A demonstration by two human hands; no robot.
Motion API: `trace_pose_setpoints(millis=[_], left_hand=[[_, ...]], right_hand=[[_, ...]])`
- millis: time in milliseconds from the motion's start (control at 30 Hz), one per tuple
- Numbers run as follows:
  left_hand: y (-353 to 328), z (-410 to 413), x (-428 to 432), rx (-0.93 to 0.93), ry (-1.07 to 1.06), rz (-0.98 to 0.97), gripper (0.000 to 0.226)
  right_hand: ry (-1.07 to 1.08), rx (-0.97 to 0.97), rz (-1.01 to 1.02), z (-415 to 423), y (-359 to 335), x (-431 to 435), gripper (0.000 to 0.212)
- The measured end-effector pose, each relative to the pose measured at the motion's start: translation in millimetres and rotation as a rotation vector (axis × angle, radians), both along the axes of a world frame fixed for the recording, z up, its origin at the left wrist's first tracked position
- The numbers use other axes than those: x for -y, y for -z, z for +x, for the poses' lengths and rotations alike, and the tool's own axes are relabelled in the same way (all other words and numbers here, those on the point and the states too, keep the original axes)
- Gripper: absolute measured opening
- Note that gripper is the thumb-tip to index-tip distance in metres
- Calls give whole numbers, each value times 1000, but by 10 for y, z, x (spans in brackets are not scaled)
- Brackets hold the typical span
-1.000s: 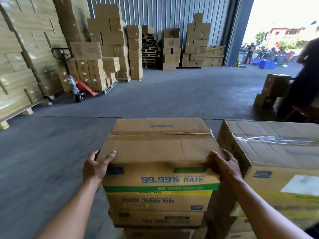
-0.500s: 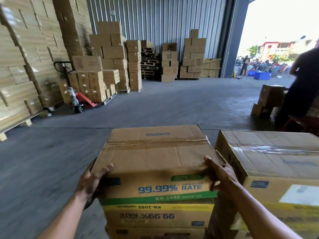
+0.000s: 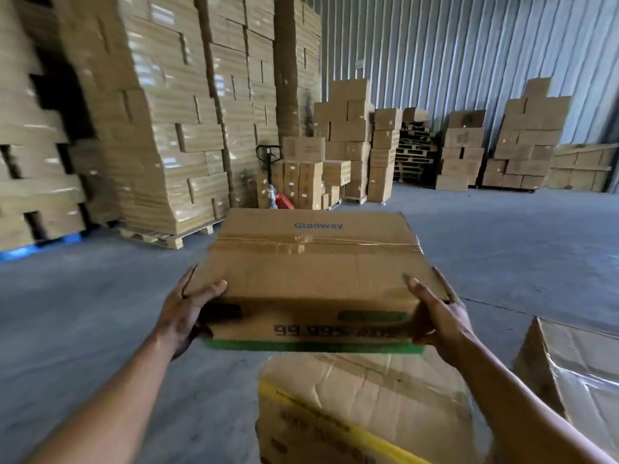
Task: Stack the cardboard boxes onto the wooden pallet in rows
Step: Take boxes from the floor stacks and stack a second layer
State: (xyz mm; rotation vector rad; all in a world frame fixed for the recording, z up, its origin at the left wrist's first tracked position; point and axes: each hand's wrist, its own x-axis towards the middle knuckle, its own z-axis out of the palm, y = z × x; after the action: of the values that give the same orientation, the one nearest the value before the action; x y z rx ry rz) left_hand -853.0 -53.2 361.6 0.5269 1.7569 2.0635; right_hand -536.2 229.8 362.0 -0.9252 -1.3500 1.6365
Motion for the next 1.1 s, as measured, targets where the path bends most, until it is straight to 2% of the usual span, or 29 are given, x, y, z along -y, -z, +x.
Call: trace_pose_setpoints(millis=[67, 133, 200, 300, 367, 500, 567, 667, 767, 867, 1000, 1100], left_hand=[[-45, 208, 201, -6, -93, 9, 73], [-61, 451, 426, -32, -170, 7, 67], [-51, 733, 674, -24, -279, 32, 72], [-5, 1248, 1111, 12, -451, 70, 90], [10, 1662, 1433, 24, -555, 93, 92], [-56, 2559, 2056, 74, -708, 58, 70], [-98, 2968, 2367, 89, -785, 53, 69], [-116, 3607, 2804, 108, -887, 56, 85], [-59, 4240, 3236, 107, -984, 67, 92], [44, 4952, 3701, 108, -1081, 71, 87], [180, 6016, 4353, 110, -1179, 84, 74], [210, 6818, 4777, 101, -1236, 70, 75]], right_hand=[[-130, -25, -6, -92, -59, -74, 101], [-256, -32, -3, -149, -94, -96, 100], [-347, -19, 9, -177, -106, -75, 92], [-498, 2, 46, -164, -75, 38, 91], [-582, -9, 43, -144, -28, 183, 89], [-645, 15, 88, -62, 122, 652, 60], [-728, 1, 83, 6, 219, 938, 50], [-872, 18, 132, 197, 277, 1400, 59], [-955, 22, 130, 479, 251, 1890, 65], [-1024, 13, 118, 881, 239, 2435, 59], [-1050, -8, 144, 1553, 366, 3188, 68], [-1112, -24, 99, 2128, 498, 3716, 70]])
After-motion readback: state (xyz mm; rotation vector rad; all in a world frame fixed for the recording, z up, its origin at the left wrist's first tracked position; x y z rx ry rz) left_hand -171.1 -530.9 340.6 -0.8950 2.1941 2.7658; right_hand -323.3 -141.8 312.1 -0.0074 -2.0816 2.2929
